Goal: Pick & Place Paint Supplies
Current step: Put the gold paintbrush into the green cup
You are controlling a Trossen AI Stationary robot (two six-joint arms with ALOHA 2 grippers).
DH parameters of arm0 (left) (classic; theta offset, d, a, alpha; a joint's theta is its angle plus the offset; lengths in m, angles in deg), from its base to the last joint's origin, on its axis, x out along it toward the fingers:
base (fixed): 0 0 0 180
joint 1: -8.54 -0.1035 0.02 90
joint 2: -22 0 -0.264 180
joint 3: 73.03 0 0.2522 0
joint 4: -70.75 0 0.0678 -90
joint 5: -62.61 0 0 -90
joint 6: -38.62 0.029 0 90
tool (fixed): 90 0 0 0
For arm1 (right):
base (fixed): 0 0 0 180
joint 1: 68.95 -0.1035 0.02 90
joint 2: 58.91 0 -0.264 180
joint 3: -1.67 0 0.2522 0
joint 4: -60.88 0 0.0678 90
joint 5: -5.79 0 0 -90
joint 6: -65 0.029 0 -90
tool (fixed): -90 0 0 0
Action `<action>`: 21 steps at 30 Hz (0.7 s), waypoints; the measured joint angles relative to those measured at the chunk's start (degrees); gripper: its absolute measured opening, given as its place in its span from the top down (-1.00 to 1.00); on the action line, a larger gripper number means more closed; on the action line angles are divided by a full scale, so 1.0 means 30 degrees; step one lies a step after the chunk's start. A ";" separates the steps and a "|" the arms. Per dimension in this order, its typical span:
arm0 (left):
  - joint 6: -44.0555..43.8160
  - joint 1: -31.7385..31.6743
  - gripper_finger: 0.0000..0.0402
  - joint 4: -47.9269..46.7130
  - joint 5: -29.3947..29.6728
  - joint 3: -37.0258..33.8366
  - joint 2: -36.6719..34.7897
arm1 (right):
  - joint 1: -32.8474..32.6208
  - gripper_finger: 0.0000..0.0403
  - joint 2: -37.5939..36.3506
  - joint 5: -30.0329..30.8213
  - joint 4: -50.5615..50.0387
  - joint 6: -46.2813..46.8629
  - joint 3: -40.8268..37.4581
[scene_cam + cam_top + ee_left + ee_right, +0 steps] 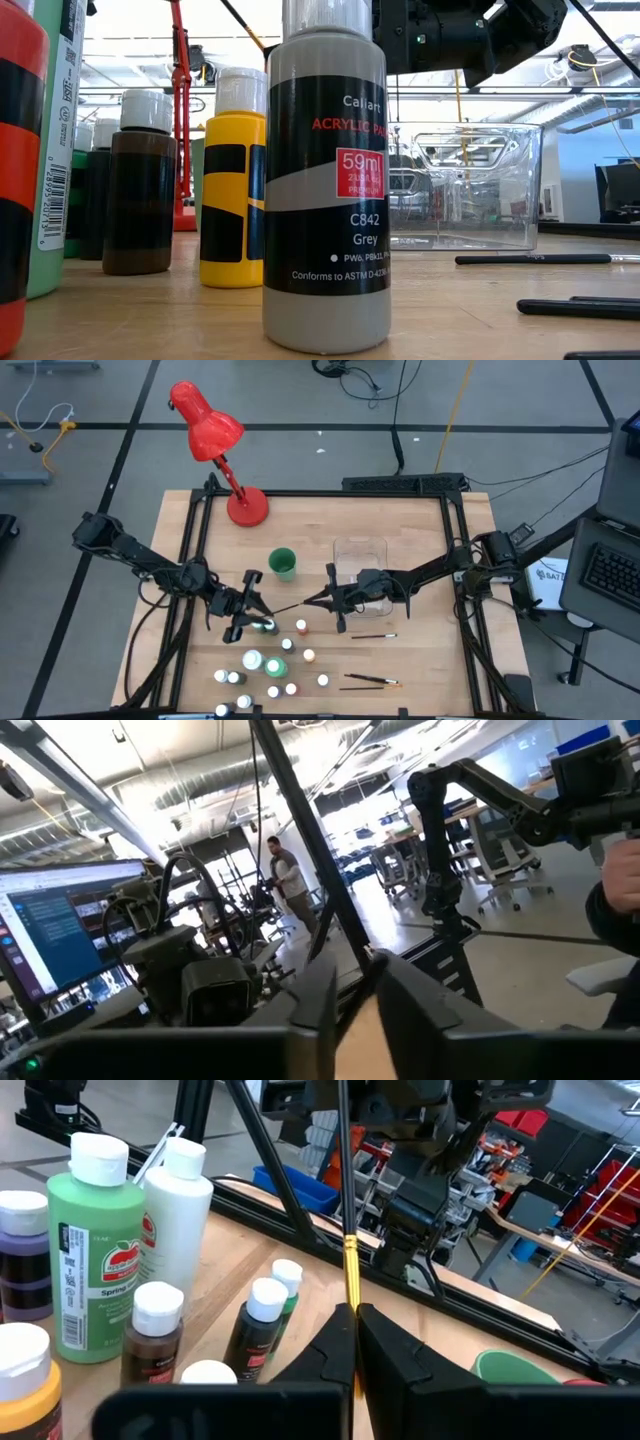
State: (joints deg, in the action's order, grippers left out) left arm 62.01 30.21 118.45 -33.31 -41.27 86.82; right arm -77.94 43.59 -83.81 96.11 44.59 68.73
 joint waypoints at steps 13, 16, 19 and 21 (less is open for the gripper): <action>0.0080 0.0051 0.99 -0.1400 0.5043 0.1225 -0.0010 | -0.0700 0.80 0.0004 0.1239 -0.0834 -0.0529 -0.0015; 0.0154 0.0102 0.99 -0.4763 0.7068 0.3034 -0.0218 | -0.1459 0.61 -0.0152 0.3983 -0.0986 -0.0872 -0.0015; 0.0003 0.0124 0.99 -0.8990 0.8842 0.5316 -0.0284 | -0.2580 0.45 -0.1208 0.6995 -0.2021 -0.1590 -0.0022; -0.0189 0.0153 0.99 -1.1165 0.9706 0.6549 -0.0265 | -0.3369 0.36 -0.2014 0.8545 -0.2806 -0.1602 0.0010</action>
State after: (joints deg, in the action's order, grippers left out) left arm 61.44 30.67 84.95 -4.19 -21.63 86.02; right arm -88.05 37.55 -58.17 87.69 39.78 68.76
